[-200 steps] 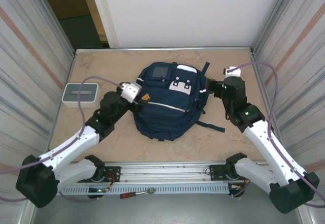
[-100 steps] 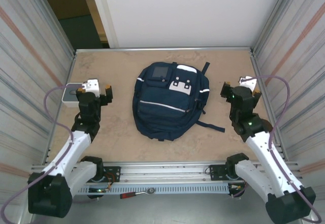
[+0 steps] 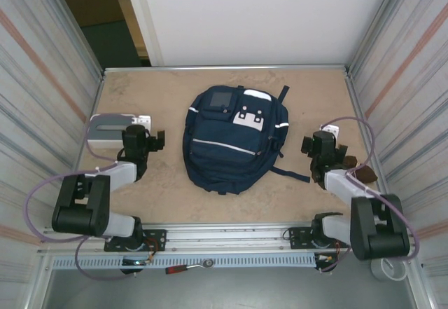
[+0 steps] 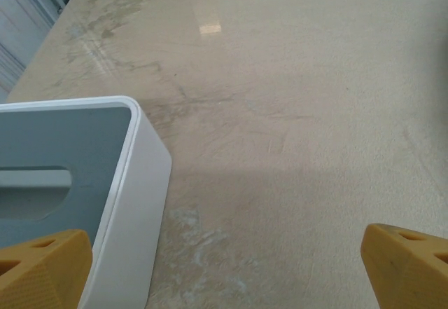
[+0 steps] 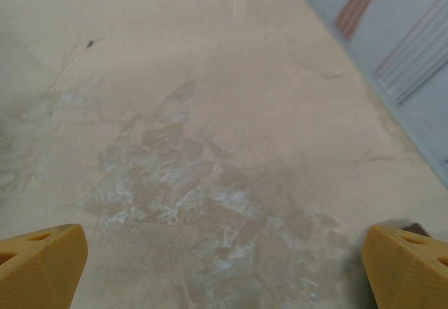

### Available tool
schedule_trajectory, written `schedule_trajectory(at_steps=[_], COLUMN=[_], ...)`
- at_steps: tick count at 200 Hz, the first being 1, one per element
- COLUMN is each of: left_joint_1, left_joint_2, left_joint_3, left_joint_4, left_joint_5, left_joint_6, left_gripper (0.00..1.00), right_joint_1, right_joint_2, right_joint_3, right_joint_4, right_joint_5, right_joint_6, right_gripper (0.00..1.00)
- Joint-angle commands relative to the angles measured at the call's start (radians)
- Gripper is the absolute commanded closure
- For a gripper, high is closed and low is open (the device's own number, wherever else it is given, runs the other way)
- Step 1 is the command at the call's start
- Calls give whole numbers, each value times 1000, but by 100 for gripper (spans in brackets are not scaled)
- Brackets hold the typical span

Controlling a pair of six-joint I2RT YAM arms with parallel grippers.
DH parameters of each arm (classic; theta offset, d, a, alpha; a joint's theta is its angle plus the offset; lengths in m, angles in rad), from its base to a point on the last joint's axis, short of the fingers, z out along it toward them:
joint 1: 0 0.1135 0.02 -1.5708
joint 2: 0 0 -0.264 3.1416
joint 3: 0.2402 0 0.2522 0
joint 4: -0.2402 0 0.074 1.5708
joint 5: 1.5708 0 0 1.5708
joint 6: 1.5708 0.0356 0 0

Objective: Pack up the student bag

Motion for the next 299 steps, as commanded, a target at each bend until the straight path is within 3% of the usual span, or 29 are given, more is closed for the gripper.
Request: schedule_trajectory(at_steps=[1, 9, 21, 62, 76, 93, 123, 140, 299], left_joint_1=[15, 20, 36, 80, 86, 94, 95, 95, 84], left_joint_2=[57, 86, 66, 93, 124, 107, 110, 109, 107], left_joint_3=[-25, -35, -2, -29, -61, -54, -52, -53, -51], left_joint_4=[184, 255, 148, 211, 319, 268, 272, 267, 265], left_joint_5=[40, 46, 89, 198, 214, 234, 234, 234, 218], left_joint_6=[3, 15, -8, -18, -13, -22, -21, -20, -14], left_gripper=[1, 1, 1, 1, 1, 1, 1, 1, 1], right_joint_1=[-3, -3, -3, -38, -67, -103, -139, -114, -109], right_joint_2=[51, 67, 81, 124, 136, 146, 326, 318, 325], right_joint_3=[27, 28, 17, -9, 14, 6, -51, 24, 20], right_joint_4=[139, 166, 224, 385, 354, 386, 678, 513, 534], right_joint_5=[-46, -51, -65, -143, -188, -263, -367, -388, -384], right_joint_6=[-61, -71, -82, -82, -56, -18, -2, -45, -50], right_gripper=[1, 1, 1, 1, 1, 1, 1, 1, 1])
